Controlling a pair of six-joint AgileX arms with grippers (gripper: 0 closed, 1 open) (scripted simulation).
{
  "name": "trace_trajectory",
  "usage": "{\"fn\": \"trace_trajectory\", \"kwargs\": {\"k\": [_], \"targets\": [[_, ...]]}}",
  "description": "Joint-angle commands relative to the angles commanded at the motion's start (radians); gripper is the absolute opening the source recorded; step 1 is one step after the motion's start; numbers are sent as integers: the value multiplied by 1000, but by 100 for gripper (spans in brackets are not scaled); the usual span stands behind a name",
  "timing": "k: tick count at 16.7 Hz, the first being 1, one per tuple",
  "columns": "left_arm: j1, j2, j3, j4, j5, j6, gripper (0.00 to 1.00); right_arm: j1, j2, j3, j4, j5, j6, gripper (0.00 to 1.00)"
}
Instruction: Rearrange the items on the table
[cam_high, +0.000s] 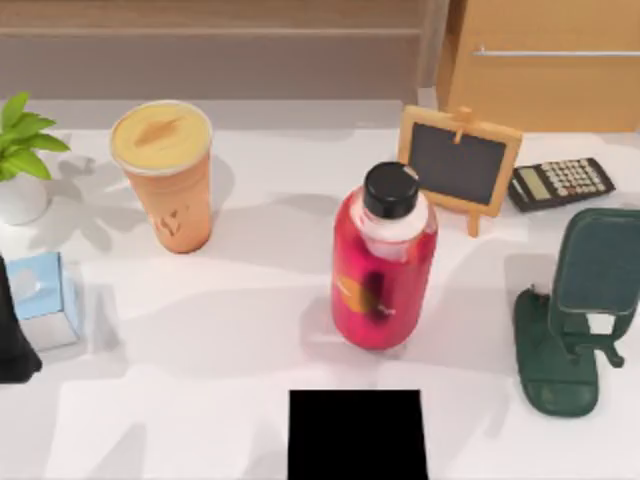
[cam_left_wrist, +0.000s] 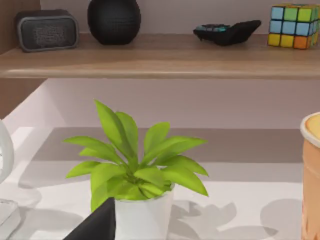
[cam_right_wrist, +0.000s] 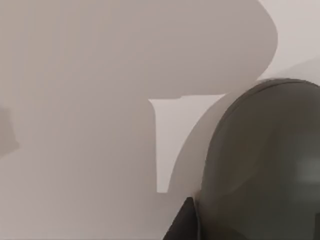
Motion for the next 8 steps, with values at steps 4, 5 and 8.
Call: {"fn": "trace_trajectory", "kwargs": {"k": [4, 5, 8], "targets": [[0, 0, 0, 0, 0, 0, 100, -1, -20, 32, -42, -1, 2, 0], [0, 0, 0, 0, 0, 0, 100, -2, -26, 55, -72, -1, 2, 0], [0, 0, 0, 0, 0, 0, 100, -2, -49, 118, -162, -1, 1, 0]]}}
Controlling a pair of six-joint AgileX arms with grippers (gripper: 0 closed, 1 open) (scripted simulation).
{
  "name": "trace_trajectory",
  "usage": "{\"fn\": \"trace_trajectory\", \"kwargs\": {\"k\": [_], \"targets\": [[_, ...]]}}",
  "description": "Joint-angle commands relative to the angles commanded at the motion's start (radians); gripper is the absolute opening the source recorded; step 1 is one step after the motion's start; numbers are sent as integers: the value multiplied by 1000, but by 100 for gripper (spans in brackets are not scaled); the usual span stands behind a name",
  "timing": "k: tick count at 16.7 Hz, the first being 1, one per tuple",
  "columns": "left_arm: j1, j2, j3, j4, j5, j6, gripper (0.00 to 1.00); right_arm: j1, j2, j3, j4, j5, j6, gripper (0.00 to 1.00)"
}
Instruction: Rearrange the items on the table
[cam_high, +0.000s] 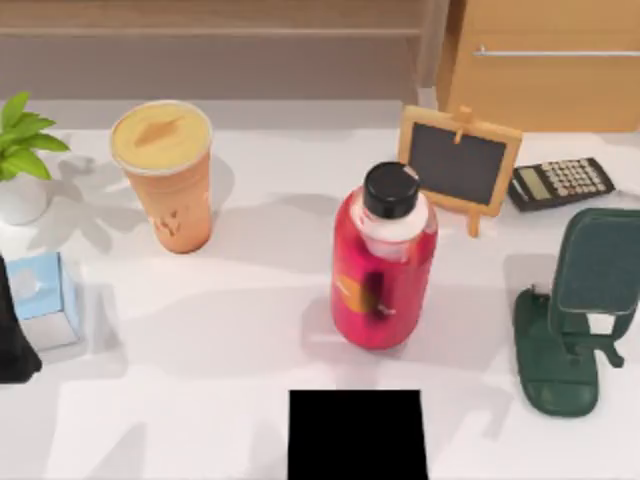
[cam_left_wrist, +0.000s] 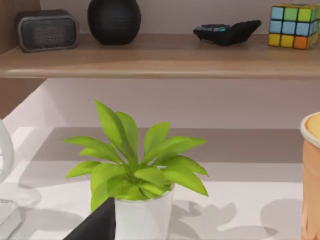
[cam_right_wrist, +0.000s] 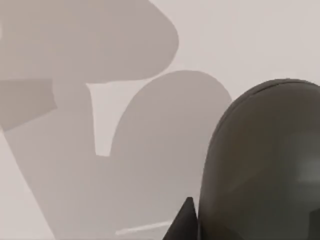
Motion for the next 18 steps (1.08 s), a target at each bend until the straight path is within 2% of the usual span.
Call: {"fn": "trace_trajectory", "kwargs": {"k": [7, 14, 18], "targets": [[0, 0, 0, 0, 0, 0, 100, 1, -63, 136, -191, -1, -4, 0], [0, 0, 0, 0, 0, 0, 100, 4, -69, 138, -199, -3, -4, 0], [0, 0, 0, 0, 0, 0, 100, 45, -158, 129, -233, -24, -36, 0]]}}
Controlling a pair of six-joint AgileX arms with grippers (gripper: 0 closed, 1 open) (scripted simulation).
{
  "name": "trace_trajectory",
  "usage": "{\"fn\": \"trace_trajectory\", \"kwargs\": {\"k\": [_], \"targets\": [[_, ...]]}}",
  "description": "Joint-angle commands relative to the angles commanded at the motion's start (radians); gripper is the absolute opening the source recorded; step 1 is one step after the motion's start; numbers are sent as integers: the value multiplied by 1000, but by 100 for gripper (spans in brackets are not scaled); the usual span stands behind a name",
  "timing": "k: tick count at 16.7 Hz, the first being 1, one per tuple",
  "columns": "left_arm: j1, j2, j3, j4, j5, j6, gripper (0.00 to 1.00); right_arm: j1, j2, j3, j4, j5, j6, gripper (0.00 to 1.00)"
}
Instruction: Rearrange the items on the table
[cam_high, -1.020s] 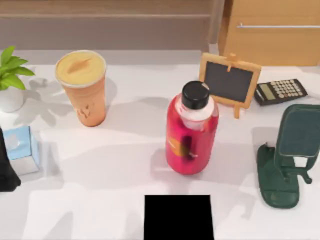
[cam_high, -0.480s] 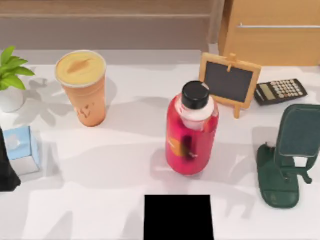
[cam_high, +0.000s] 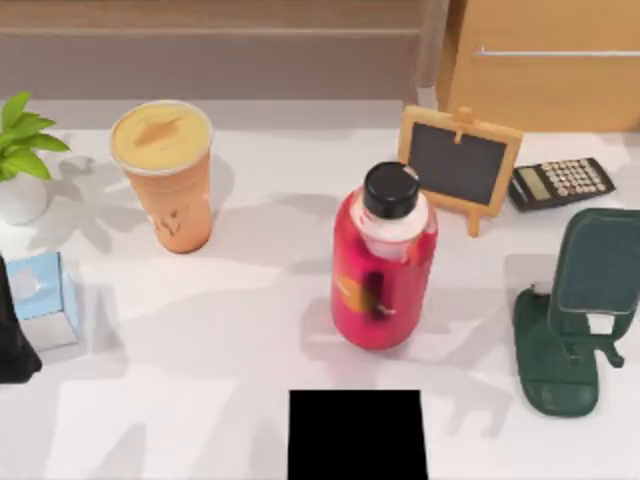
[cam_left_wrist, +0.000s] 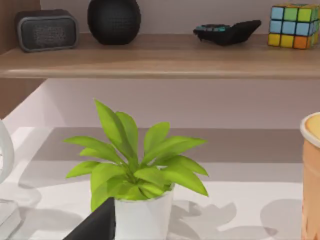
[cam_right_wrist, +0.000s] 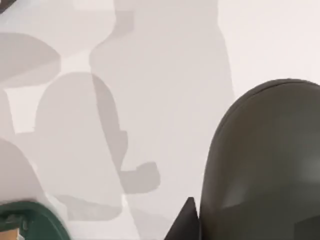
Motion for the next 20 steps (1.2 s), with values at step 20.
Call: {"fn": "trace_trajectory", "kwargs": {"k": [20], "targets": [[0, 0, 0, 0, 0, 0, 100, 809, -418, -314, -63, -120, -1210, 0]]}}
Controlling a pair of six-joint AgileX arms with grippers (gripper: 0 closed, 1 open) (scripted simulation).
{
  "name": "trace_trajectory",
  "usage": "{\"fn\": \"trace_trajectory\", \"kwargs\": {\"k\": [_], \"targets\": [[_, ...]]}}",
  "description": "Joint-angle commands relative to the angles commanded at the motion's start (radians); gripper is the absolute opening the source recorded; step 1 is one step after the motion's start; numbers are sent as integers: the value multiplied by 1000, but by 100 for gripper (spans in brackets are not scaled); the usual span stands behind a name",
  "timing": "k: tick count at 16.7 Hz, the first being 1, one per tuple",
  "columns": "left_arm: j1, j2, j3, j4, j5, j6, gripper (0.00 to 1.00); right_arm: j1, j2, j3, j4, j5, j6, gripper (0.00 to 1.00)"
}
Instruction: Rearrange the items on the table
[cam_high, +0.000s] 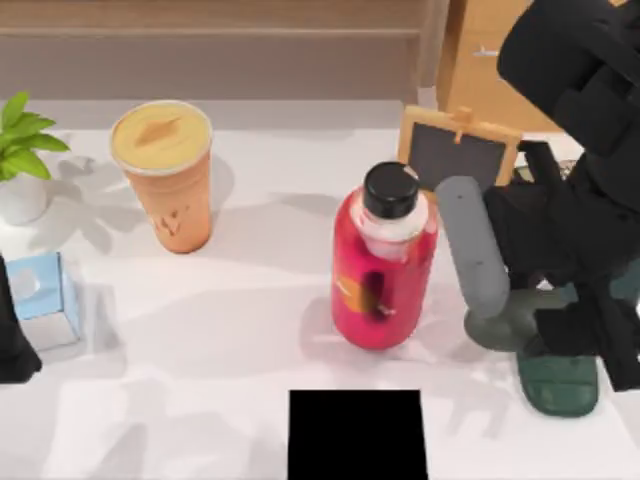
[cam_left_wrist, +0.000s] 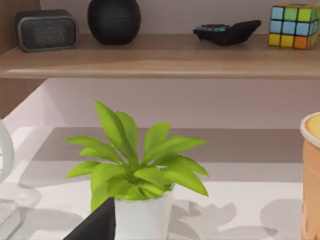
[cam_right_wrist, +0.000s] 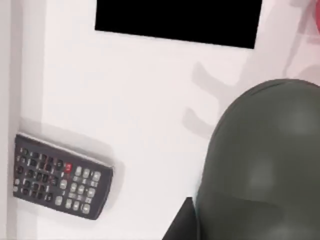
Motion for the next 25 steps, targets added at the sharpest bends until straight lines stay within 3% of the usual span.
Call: {"fn": "trace_trajectory", "kwargs": {"k": [7, 12, 16, 25], "targets": [[0, 0, 0, 0, 0, 0, 100, 243, 231, -73, 199, 53, -641, 0], [0, 0, 0, 0, 0, 0, 100, 317, 389, -63, 338, 109, -985, 0], [0, 0, 0, 0, 0, 0, 100, 344, 439, -56, 388, 130, -1107, 0], [0, 0, 0, 0, 0, 0, 100, 343, 446, -67, 404, 130, -1111, 0]]}}
